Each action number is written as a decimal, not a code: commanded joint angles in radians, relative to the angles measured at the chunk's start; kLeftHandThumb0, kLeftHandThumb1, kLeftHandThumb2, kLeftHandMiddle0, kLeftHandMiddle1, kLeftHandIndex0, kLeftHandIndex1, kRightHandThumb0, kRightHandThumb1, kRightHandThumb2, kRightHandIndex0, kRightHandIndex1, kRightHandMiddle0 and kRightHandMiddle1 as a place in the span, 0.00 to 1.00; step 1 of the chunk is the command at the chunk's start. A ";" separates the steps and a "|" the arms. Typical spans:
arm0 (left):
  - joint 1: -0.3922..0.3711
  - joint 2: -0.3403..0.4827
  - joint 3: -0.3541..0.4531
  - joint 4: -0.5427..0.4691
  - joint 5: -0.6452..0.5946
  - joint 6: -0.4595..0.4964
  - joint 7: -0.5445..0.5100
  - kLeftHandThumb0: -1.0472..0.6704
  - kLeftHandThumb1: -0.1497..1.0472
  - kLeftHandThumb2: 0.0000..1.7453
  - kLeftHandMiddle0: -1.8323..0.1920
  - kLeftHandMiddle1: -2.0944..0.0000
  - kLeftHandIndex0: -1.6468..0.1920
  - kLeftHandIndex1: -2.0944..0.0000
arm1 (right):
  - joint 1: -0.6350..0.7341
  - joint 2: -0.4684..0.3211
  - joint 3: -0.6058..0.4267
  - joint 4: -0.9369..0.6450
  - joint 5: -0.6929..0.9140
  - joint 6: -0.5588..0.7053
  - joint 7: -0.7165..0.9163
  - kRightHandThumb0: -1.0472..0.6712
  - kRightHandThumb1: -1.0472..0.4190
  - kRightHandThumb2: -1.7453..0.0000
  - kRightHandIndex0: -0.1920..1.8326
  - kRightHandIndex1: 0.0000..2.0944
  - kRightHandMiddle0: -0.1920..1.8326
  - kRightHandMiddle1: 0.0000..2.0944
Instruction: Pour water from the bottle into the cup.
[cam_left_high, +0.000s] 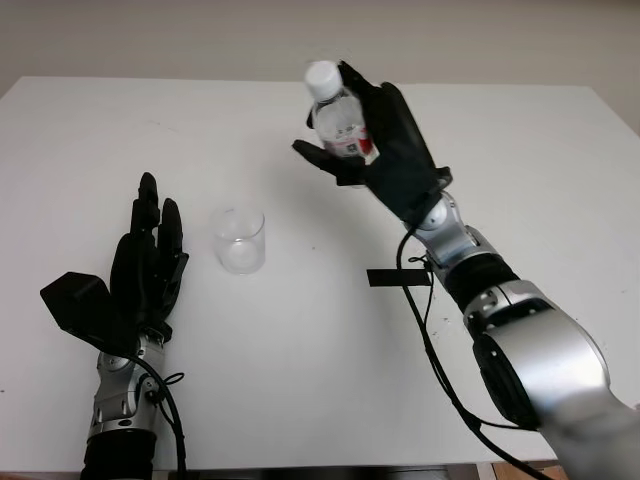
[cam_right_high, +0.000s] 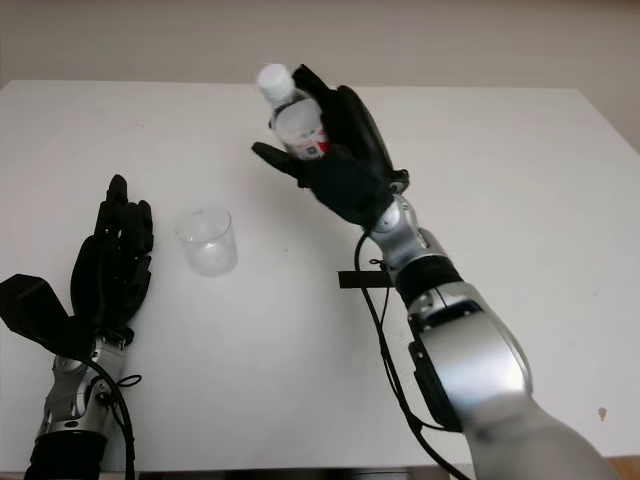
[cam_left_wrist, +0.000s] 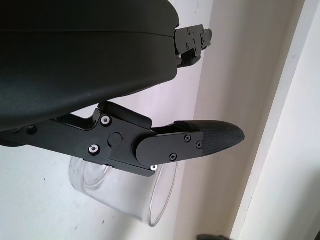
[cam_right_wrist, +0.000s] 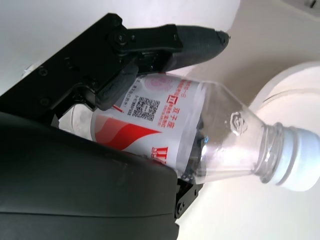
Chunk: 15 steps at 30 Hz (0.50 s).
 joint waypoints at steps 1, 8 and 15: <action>0.011 0.003 0.006 0.005 -0.007 0.011 -0.005 0.21 1.00 0.27 0.99 0.98 0.98 0.98 | 0.077 0.002 -0.032 -0.101 0.034 0.066 0.029 0.51 0.13 0.68 0.80 1.00 0.76 1.00; 0.019 0.009 0.010 -0.007 0.000 0.010 -0.001 0.20 1.00 0.28 0.99 0.97 0.99 0.98 | 0.330 0.036 -0.114 -0.514 0.187 0.400 0.140 0.50 0.05 0.80 0.83 1.00 0.71 1.00; 0.029 0.015 0.008 -0.017 0.003 0.001 -0.012 0.21 1.00 0.33 0.99 0.97 0.99 0.97 | 0.480 0.056 -0.163 -0.805 0.289 0.635 0.179 0.52 0.00 0.83 0.88 1.00 0.71 1.00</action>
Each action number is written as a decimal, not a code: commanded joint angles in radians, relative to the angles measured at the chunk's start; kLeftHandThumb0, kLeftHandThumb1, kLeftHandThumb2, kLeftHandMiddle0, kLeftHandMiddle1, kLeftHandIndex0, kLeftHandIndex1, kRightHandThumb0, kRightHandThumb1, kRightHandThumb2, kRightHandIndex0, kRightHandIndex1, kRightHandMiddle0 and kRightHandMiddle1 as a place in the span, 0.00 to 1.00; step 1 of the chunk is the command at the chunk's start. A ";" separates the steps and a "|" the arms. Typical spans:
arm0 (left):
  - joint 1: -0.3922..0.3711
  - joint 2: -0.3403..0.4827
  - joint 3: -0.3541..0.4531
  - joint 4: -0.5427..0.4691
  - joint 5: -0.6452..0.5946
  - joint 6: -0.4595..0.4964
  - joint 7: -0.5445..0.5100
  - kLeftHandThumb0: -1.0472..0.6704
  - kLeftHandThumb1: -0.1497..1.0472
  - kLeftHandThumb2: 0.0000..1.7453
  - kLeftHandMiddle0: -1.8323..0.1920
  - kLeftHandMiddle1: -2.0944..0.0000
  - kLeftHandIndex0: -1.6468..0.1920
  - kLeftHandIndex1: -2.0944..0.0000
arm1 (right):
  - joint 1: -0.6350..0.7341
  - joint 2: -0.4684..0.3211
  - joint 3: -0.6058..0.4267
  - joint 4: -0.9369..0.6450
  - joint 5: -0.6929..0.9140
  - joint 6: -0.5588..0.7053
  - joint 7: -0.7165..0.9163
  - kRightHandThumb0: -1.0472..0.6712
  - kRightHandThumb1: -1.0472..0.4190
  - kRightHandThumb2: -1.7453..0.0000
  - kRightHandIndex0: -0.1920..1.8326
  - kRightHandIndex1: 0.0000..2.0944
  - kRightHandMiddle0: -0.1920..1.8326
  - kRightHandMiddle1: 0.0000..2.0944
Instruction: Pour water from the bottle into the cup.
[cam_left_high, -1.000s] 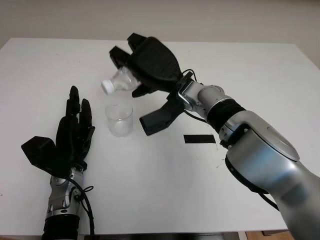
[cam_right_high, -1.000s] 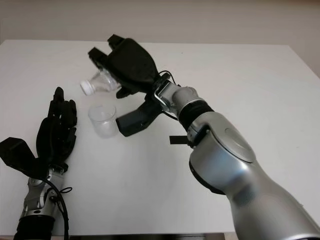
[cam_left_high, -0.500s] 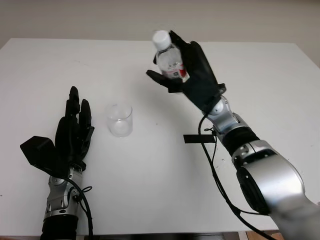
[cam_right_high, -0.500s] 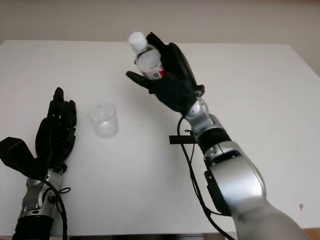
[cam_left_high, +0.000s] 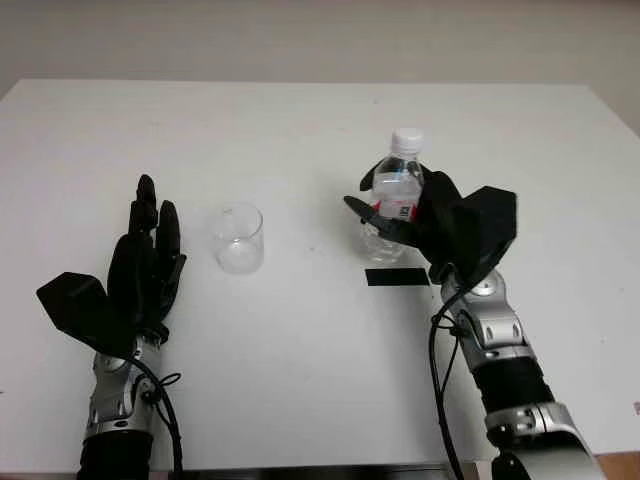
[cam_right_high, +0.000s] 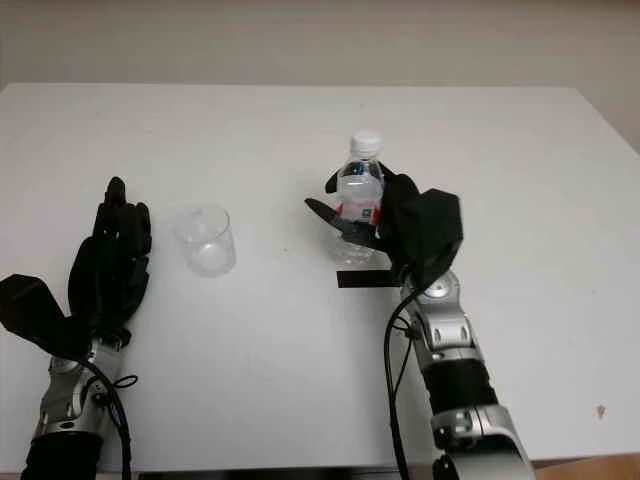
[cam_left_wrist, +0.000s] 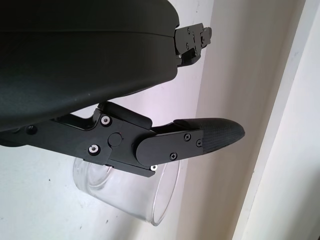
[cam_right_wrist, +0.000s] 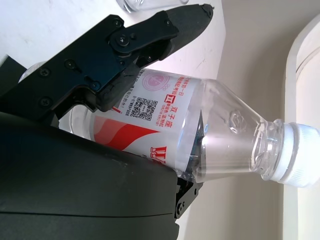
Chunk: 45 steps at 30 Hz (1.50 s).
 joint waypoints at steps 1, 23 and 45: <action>0.020 0.003 0.003 -0.021 0.001 0.003 -0.001 0.21 1.00 0.34 0.99 0.97 0.99 0.97 | 0.024 0.008 -0.020 -0.082 0.021 0.037 0.003 0.52 0.00 0.83 0.89 1.00 0.72 1.00; 0.063 0.000 0.005 -0.105 -0.005 0.055 0.015 0.21 1.00 0.32 0.99 0.97 0.99 0.97 | 0.024 0.020 -0.034 -0.048 -0.051 0.015 -0.018 0.51 0.08 0.72 0.96 1.00 0.85 1.00; 0.046 0.015 0.012 -0.099 -0.009 0.067 0.008 0.22 1.00 0.32 0.99 0.97 0.99 0.97 | 0.023 0.010 -0.014 0.155 -0.102 -0.163 0.049 0.51 0.06 0.78 0.88 1.00 0.80 1.00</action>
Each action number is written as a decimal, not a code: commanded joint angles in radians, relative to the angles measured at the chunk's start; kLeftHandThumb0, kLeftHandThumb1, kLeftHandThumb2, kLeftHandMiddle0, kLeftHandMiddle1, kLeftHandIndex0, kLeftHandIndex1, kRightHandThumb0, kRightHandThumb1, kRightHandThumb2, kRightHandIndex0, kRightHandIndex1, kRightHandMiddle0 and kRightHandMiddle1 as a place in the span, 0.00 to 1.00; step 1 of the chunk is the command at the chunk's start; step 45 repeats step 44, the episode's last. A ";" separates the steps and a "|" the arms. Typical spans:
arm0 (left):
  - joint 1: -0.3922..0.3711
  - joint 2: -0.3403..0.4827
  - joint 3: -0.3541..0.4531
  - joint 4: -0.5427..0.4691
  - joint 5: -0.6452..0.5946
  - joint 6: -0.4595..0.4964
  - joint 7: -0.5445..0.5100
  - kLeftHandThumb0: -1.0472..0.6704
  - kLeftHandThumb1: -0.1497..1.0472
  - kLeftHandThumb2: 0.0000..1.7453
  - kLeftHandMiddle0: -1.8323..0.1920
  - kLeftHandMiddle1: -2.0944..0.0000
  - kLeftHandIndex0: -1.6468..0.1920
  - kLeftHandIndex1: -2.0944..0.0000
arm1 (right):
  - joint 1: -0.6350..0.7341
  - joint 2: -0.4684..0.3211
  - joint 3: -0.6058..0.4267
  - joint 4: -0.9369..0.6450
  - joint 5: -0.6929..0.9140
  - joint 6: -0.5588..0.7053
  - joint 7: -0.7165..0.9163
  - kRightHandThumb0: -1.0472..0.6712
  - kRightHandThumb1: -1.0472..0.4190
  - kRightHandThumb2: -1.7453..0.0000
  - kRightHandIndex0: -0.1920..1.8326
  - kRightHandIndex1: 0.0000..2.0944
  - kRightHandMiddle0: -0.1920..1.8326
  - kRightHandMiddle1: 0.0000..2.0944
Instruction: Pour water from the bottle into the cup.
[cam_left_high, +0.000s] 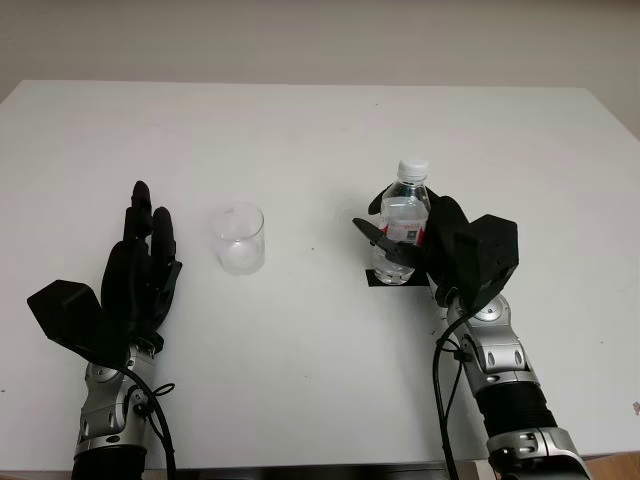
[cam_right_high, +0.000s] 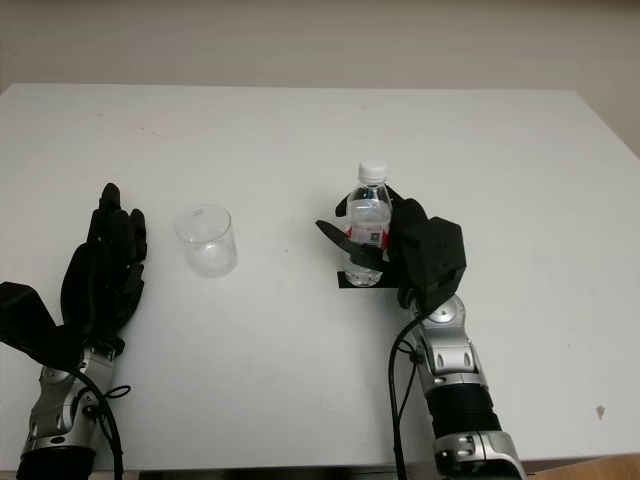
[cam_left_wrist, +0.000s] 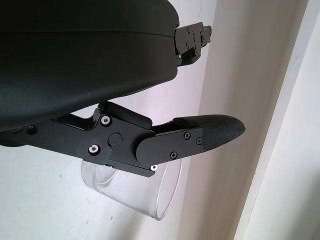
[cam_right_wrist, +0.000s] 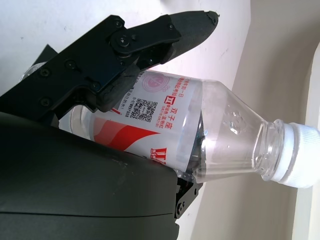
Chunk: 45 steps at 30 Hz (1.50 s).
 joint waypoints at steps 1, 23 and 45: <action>-0.007 0.014 0.008 -0.008 -0.004 0.006 -0.004 0.21 1.00 0.32 0.99 0.97 0.99 0.97 | 0.005 -0.006 -0.002 0.012 0.026 0.002 0.041 0.50 0.04 0.83 0.83 1.00 0.74 1.00; -0.014 0.033 0.018 -0.004 -0.015 0.024 -0.018 0.21 1.00 0.30 0.99 0.97 0.99 0.97 | 0.123 -0.128 -0.022 -0.033 0.033 0.009 0.209 0.23 0.14 0.97 0.00 0.01 0.01 0.06; 0.000 0.036 0.019 -0.012 -0.013 0.024 -0.026 0.21 1.00 0.31 0.99 0.97 0.99 0.97 | 0.208 -0.092 0.000 -0.246 0.084 -0.022 0.219 0.05 0.12 0.97 0.00 0.00 0.00 0.00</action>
